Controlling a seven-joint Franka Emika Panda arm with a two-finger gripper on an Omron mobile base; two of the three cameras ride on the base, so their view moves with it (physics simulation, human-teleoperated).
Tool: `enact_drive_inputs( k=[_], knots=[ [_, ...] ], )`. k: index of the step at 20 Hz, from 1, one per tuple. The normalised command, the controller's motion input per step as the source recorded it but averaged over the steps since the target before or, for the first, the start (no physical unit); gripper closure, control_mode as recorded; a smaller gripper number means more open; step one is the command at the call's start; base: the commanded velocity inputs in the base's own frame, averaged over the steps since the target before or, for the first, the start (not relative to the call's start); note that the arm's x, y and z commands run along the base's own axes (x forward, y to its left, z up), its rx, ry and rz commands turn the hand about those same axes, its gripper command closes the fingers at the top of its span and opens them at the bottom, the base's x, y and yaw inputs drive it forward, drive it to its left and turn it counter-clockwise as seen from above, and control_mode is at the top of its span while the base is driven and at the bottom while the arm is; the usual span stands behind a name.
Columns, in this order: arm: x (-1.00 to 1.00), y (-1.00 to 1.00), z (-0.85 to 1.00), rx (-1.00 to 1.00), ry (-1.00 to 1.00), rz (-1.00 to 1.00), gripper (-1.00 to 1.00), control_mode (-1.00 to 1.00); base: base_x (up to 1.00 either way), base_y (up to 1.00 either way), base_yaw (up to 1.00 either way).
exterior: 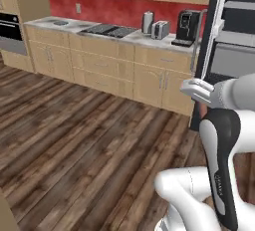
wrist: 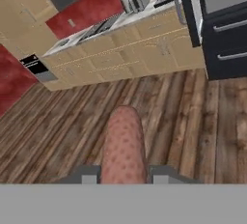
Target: Move the hot dog bun to the plate on the dining table and place the condiment next to that plate. Then navigate to the fridge and take the sausage and place it on the plate as well.
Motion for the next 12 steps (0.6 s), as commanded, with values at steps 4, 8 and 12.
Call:
enact_drive_inputs(
  k=[4,8,12],
  knots=[
    [0.0,0.0,0.0,0.0,0.0,0.0,1.0,1.0,-0.64,0.68,0.53],
    [0.0,0.0,0.0,0.0,0.0,0.0,1.0,1.0,-0.53,0.78,0.56],
    [0.0,0.0,0.0,0.0,0.0,0.0,1.0,1.0,-0.38,0.89,0.59]
  ],
)
